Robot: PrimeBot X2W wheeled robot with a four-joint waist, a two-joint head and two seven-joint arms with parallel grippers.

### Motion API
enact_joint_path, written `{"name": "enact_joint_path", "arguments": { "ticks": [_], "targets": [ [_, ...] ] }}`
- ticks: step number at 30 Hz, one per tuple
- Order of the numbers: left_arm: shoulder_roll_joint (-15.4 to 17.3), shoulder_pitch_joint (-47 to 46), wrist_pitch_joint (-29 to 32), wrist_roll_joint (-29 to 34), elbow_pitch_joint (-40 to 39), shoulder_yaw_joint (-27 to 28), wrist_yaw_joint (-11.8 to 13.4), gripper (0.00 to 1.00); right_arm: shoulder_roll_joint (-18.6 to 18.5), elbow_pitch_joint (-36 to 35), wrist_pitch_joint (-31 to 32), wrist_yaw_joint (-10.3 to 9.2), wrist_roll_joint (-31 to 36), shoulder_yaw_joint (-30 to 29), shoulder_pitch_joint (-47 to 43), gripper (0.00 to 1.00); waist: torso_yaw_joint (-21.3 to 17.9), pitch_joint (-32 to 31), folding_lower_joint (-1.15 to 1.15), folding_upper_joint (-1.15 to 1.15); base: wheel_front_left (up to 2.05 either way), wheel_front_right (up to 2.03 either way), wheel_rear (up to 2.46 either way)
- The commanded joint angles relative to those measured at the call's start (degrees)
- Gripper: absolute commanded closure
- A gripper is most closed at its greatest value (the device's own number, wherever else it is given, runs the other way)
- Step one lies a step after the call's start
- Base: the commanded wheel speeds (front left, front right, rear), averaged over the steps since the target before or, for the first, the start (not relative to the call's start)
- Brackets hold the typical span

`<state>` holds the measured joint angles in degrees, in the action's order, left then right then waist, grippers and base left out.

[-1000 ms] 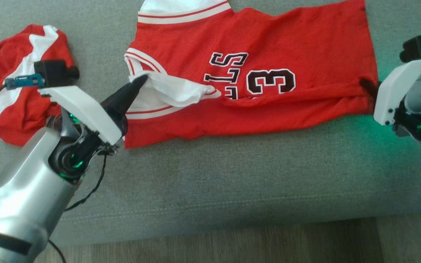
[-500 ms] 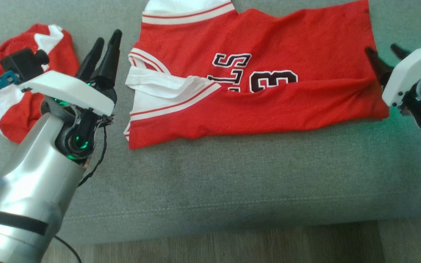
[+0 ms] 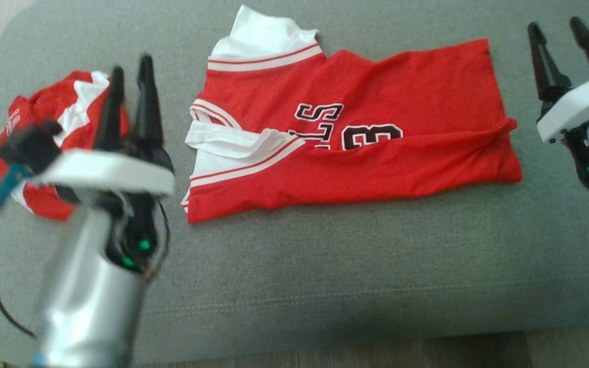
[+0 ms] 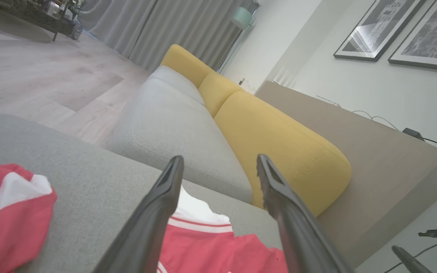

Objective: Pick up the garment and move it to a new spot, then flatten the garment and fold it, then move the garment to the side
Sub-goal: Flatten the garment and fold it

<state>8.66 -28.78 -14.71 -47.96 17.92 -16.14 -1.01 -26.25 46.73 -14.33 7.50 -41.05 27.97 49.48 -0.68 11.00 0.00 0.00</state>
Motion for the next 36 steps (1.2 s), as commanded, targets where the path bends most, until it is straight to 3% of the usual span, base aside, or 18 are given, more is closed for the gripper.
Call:
{"name": "enact_joint_path", "arguments": {
  "ticks": [1, 8, 12, 16, 21, 27, 36],
  "targets": [
    [-0.29, 0.18, -0.28, 2.9, -3.34, 3.55, 0.06, 0.0, 0.47, -3.69, -0.63, -0.01, 2.95, -2.97, -2.27, 0.0, -0.2, -0.87, 0.0, 0.0, 0.0, 0.0, 0.0],
    [-5.28, 10.75, -0.28, 15.97, -7.97, 8.29, -1.61, 0.0, 9.71, -19.18, -0.65, -0.01, 21.01, -19.38, -19.05, 0.0, -0.93, -3.36, 0.0, 0.0, 0.0, 0.0, 0.0],
    [-5.73, 15.12, -0.29, 17.78, -8.38, 8.62, -1.71, 0.0, 15.59, -26.42, -0.66, -0.01, 28.82, -24.2, -27.28, 0.0, -1.58, -3.58, 0.0, 0.0, 0.0, 0.0, 0.0],
    [-5.76, 17.72, -0.29, 18.06, -7.4, 6.55, -0.48, 0.0, 19.86, -29.8, -0.66, -0.01, 31.97, -27.5, -32.12, 0.0, -2.39, -3.48, 0.0, 0.0, 0.0, 0.0, 0.0],
    [-5.77, 17.35, -0.29, 19.83, -4.66, 5.1, 1.19, 0.0, 21.63, -31.56, -0.66, -0.01, 33.24, -28.55, -33.73, 0.0, -3.58, -2.69, 0.0, 0.0, 0.0, 0.0, 0.0],
    [-5.78, 13.53, -0.29, 23.59, 7.59, 4.65, 6.4, 0.0, 22.39, -32.75, -0.66, -0.01, 33.45, -28.61, -33.0, 0.0, -5.58, -0.85, 0.0, 0.0, 0.0, 0.0, 0.0],
    [-5.78, 8.66, -0.29, 27.15, 19.95, 7.06, 8.74, 0.0, 22.74, -33.26, -0.66, -0.01, 33.3, -28.8, -32.69, 0.0, -6.84, 0.6, 0.0, 0.0, 0.0, 0.0, 0.0]
  ]
}}
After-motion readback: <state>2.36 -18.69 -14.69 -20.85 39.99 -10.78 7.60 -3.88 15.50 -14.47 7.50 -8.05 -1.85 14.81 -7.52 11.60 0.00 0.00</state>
